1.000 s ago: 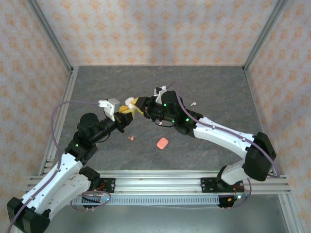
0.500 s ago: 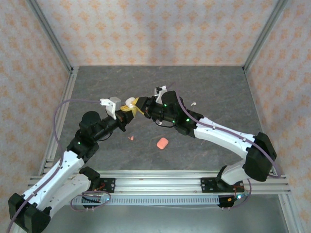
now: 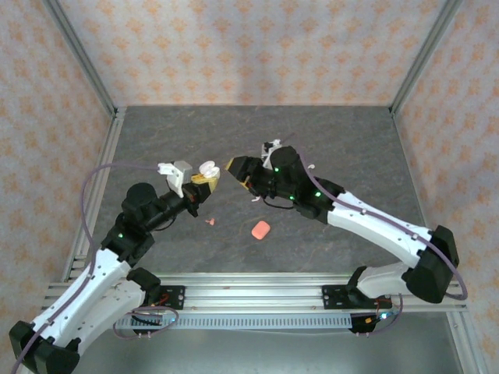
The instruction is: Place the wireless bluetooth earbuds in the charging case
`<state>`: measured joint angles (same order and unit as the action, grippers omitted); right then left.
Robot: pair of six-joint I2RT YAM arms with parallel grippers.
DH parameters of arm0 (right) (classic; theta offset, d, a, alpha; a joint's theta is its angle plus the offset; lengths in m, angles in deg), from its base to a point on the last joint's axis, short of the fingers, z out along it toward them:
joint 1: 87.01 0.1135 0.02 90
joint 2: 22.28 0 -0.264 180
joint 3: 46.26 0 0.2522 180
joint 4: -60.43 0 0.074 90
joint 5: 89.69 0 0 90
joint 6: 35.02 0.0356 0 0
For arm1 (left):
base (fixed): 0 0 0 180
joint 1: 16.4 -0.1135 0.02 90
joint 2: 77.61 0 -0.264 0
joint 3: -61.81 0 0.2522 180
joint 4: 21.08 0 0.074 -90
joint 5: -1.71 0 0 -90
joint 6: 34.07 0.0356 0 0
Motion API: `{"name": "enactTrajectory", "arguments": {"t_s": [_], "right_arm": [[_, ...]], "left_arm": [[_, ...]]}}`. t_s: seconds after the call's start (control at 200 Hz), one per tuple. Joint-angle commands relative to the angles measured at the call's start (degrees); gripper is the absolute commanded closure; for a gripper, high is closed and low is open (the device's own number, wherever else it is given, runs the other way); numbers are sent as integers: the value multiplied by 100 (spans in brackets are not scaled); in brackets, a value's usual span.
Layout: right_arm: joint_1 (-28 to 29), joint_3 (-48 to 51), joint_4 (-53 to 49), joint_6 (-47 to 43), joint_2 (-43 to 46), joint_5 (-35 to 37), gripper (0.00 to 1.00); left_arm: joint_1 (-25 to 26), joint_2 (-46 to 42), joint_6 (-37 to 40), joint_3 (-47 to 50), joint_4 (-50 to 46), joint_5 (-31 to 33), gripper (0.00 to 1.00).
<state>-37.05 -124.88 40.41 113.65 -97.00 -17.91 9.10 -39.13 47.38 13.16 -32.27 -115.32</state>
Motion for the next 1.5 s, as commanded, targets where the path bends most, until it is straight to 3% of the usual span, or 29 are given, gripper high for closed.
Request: {"name": "enactTrajectory", "arguments": {"t_s": [0.0,0.145,0.405,0.615,0.881,1.496], "right_arm": [[-245,-325,-1804,-394,41,493,48],[-364,-374,-2545,-635,-505,447,49],[-372,-115,-1992,-497,-1697,214,59],[-460,-112,-1921,-516,-2473,412,60],[-678,7,-1602,-403,-2910,495,68],[-855,-864,-1999,-844,-3689,614,70]], "left_arm": [[8,-276,289,-24,-496,-50,100],[0,-596,276,172,-710,-71,100],[5,-952,310,310,-1045,-36,100],[6,-1033,277,395,-1072,-116,100],[7,-1070,204,519,-986,-141,100],[1,-1070,303,517,-1085,-110,100]]}}
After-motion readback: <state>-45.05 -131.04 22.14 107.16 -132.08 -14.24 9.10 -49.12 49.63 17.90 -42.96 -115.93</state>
